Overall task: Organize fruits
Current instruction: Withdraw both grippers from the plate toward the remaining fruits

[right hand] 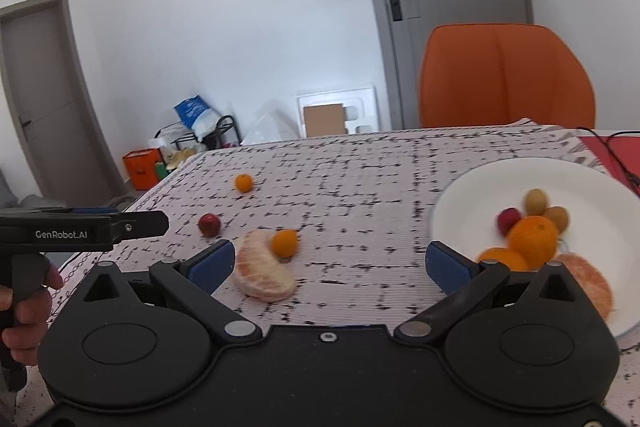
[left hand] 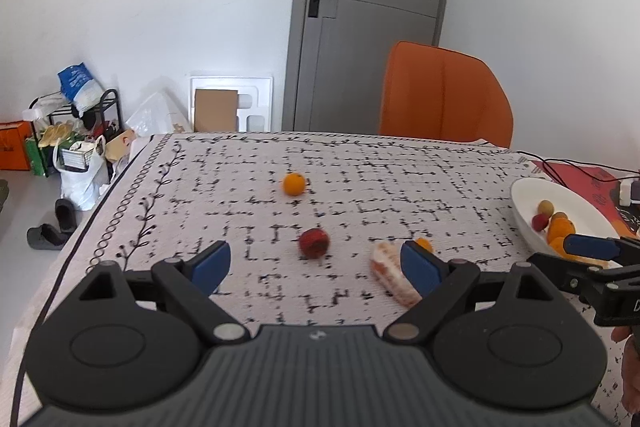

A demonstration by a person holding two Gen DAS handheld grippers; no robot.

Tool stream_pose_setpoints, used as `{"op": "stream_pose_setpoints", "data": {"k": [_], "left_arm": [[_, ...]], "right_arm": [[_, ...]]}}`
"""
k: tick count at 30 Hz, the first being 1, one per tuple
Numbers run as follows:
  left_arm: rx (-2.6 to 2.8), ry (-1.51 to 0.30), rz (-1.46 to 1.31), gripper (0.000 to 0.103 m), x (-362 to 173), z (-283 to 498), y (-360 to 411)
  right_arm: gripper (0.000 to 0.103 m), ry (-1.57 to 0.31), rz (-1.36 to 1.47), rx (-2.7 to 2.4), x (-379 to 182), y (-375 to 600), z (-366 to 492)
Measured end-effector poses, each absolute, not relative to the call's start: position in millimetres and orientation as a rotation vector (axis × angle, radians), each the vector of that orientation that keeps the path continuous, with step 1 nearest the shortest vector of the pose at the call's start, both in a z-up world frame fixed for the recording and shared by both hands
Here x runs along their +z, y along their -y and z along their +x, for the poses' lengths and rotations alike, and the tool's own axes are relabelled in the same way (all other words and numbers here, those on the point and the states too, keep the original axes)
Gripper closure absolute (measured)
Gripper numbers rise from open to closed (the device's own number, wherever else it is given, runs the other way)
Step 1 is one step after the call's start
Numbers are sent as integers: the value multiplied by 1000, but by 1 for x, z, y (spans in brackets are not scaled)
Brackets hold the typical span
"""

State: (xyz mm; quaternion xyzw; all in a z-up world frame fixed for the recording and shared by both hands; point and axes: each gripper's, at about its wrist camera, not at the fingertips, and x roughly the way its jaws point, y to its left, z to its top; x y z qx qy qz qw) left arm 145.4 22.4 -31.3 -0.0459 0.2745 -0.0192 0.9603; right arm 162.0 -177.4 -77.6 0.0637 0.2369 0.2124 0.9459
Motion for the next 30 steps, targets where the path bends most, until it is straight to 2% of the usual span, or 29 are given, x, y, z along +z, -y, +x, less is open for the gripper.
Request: {"op": "stream_pose_setpoints", "data": {"k": [10,20,26,30], "left_arm": [[-5,-568,-133,12,-39,140,-50],[35,-584,-157,12,-47,137,-66],[55,-598,-160,12,-50,141,-70],[61,-595,-156,12,-51,141,-67]], "right_arm": [[3,-506,73,520,-79,142,170],[23,-566,41,603,-94,115,189],[26,-587,28,628,-99,108,198],[33,-621,36,638,-102,107,201]]}}
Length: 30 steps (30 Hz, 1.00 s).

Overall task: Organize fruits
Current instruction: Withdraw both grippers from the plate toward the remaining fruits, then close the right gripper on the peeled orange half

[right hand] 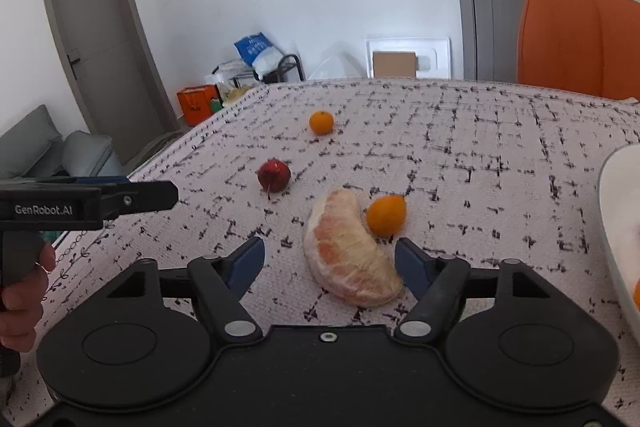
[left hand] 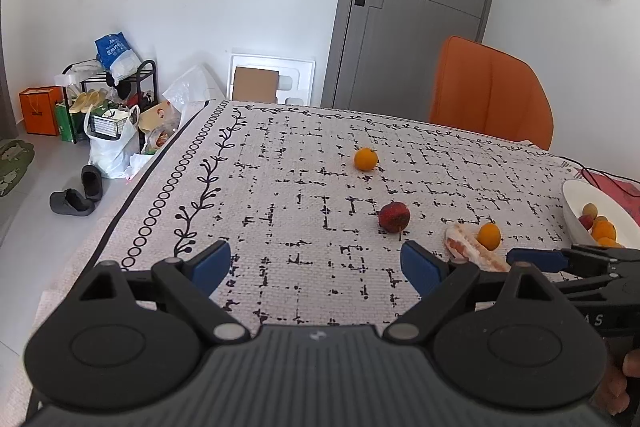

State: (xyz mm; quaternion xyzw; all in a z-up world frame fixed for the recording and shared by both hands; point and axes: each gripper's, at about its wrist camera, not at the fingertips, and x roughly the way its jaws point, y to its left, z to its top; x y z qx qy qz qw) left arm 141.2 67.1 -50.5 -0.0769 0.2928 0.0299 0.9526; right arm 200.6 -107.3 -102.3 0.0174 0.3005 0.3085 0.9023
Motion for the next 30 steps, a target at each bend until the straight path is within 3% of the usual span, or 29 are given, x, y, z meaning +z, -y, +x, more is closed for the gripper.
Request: {"op": "stream_pose_setpoints", "data": {"k": [5,13,17,20,30], "left_arm": [[65,-599,-164,12,-53,137,-68],[64,-612,-175,12,-59,132,-72],[67,-614,-179,12,-60,130,-74],[68,-618,-184,12,-60,131,-74],[14,-602,-178,16,-61,146,-60]], "right_arm": [[42,-650,48,688,-97,106,198],[43,-626,-15,658,-100,91,200],[51,-596,-69,632,-106,85,200],[62,-590,-89,615,-105,84,200],[65,-578,-79,616,-96,95,194]]}}
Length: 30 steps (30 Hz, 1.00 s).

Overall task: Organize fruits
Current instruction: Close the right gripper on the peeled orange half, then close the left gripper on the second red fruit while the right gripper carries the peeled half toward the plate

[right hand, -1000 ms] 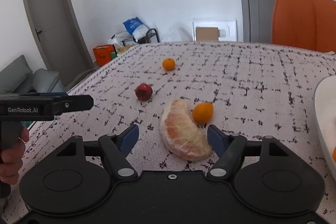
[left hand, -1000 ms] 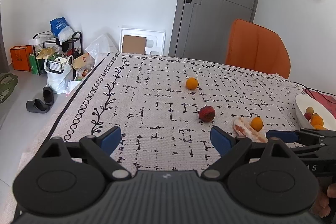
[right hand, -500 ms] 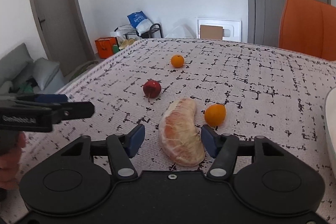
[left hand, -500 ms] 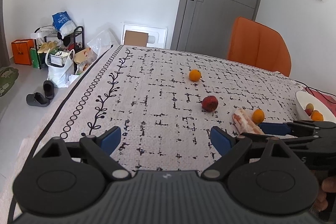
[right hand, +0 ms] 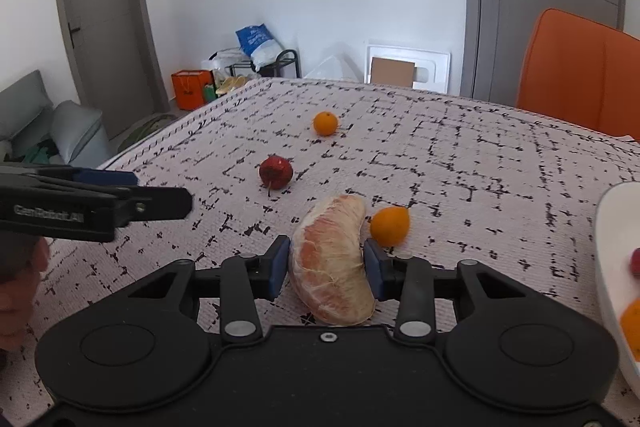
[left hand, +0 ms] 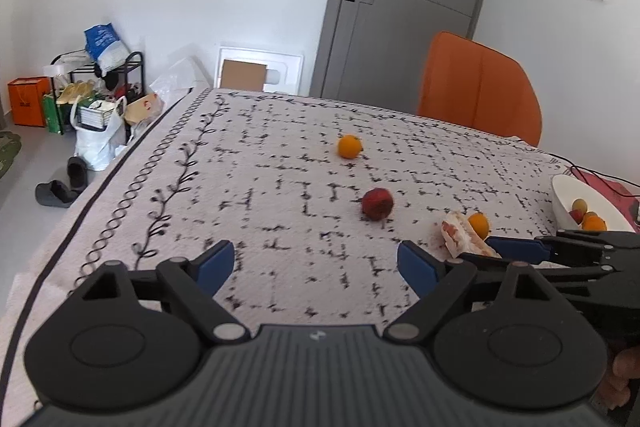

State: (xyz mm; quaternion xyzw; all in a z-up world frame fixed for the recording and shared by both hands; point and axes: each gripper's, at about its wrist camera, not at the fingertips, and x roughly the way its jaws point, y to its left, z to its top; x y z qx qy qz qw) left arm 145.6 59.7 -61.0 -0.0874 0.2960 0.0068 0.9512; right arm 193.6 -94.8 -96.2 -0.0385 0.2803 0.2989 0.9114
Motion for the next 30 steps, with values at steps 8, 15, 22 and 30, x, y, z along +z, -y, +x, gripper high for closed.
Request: {"op": "stream_pose_setpoints", "data": {"k": [8,15,22,30], "left_arm": [[-27,-589,-182,25,-58,162,-49],[-65,-596,-167,34,-57,182,-39],[-77,-609,-149,41,-62,201,-29],[-50,-631,-132,52,-70,219,-24]], "right_arm": [[65,-539,-56,570,-84,113,186],[65,-518,-31,507,-78,134,184],[65,-502,-5,437,-76,157,183],[65,-486,15,385,-76,179,177]]}}
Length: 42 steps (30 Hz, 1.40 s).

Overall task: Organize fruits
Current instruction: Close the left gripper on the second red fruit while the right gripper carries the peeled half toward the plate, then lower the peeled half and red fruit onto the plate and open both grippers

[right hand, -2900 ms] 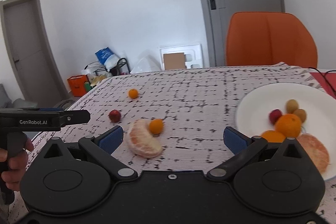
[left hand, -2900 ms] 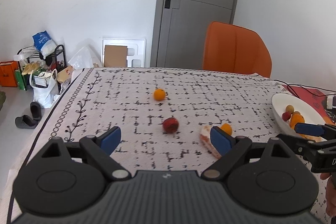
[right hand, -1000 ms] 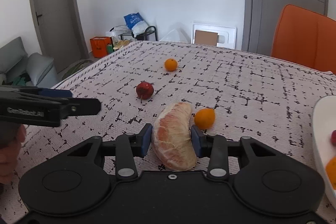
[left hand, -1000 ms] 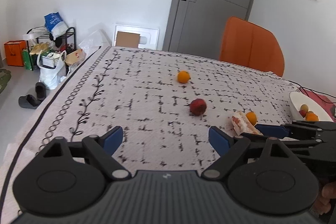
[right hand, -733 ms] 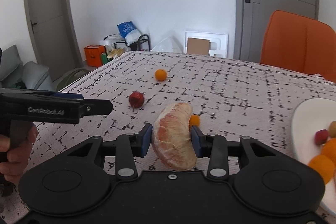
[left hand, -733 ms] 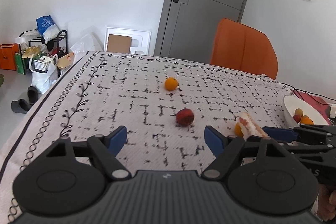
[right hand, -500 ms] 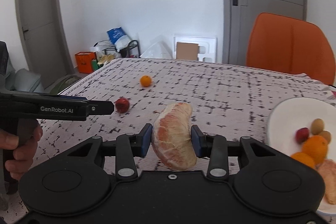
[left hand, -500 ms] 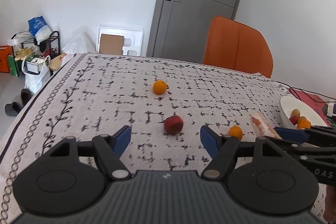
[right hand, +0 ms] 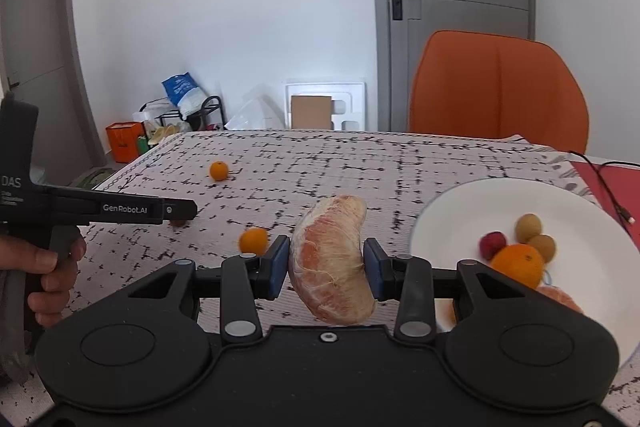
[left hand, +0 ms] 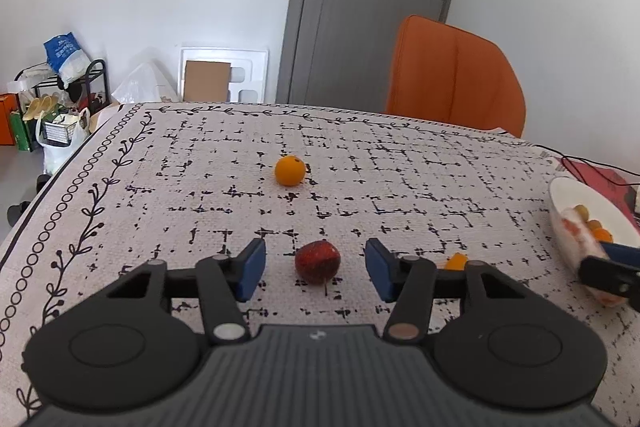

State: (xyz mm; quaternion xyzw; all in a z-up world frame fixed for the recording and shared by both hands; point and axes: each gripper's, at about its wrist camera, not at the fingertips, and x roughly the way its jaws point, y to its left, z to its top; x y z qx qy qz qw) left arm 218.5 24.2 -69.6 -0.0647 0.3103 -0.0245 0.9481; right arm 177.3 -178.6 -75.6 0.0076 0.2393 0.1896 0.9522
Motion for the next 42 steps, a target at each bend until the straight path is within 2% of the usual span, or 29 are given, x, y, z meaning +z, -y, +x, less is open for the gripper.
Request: {"op": "stream_pose_setpoints", "data": {"k": [1,4,5,42], "left_arm": [[-31,-642,-122,54,-71,221,-24],[5,-647,-101,71,-75,224,-21],[1,-648,-89,80,-75,224,-19],[-284,-565,-49,80,-33,217,99]], "right_arm": [[65,-485,18,381,-75,181,177],[65,-479,29,367,-75,188,175],[65,-477,33,362,-74,191,174],[65,-440,133,108,-84,309,175]]}}
